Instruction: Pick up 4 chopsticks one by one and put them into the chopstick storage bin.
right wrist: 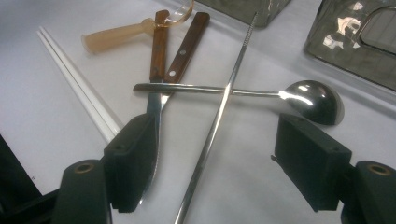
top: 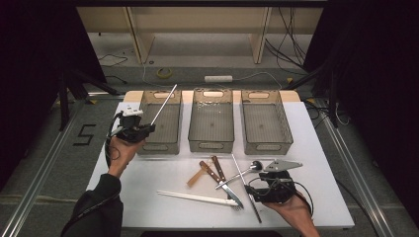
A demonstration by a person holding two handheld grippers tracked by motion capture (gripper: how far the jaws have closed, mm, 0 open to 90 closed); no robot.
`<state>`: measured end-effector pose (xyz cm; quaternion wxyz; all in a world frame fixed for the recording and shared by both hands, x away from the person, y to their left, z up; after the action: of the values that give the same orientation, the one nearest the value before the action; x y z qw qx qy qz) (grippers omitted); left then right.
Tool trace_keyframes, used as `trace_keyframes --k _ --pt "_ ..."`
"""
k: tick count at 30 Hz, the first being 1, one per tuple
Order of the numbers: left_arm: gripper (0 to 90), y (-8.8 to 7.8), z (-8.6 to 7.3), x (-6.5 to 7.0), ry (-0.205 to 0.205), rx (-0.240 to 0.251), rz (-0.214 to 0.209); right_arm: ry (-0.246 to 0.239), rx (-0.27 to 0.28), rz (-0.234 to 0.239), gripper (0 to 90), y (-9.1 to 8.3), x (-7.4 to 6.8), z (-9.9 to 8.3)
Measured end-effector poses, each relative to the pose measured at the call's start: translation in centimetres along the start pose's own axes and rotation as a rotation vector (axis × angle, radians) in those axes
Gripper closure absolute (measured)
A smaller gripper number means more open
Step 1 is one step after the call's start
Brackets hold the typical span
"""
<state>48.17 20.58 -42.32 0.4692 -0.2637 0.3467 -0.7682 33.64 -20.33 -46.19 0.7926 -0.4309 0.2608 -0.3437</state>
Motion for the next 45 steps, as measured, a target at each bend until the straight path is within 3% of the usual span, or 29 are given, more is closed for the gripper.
trace_keyframes --k 12,23,26,31,35,40,43,45 --pt "85.3 2.3 0.7 -2.5 -0.083 -0.045 0.021 -0.010 -0.003 0.004 30.9 0.1 -0.1 0.1" --pt "84.1 3.5 0.9 -3.4 -0.121 -0.086 0.061 -0.012 -0.005 0.012 31.1 0.2 -0.2 0.1" --pt "72.6 3.4 0.9 -3.4 -0.135 -0.084 0.058 -0.012 -0.009 0.013 31.1 0.2 -0.1 0.1" --pt "55.6 2.8 0.8 -2.6 -0.146 -0.060 0.010 -0.007 -0.014 0.013 31.1 0.2 -0.1 0.1" --pt "41.7 1.6 0.2 -1.4 -0.125 -0.015 -0.045 0.000 -0.027 0.006 33.1 0.2 0.1 0.1" --pt "30.8 -0.5 -0.7 0.8 -0.064 0.046 -0.116 0.011 -0.050 -0.002 36.7 0.5 0.2 0.1" --pt "26.8 -1.4 -1.0 1.9 -0.025 0.066 -0.128 0.016 -0.058 -0.008 40.3 0.6 0.2 0.1" --pt "26.2 -1.8 -1.5 2.7 -0.012 0.082 -0.165 0.023 -0.069 -0.014 42.7 0.7 0.1 0.1"
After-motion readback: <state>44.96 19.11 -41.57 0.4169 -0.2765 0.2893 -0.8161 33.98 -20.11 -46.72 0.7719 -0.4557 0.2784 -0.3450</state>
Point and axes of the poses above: each handheld gripper's, and its own axes: y roughly forward along the jaws, z roughly out of its top, x roughly to its right, the point moved 3 cm from there along y, roughly forward along the jaws, and after that the axes turned 14 degrees about -x, right-handed, at the moved point
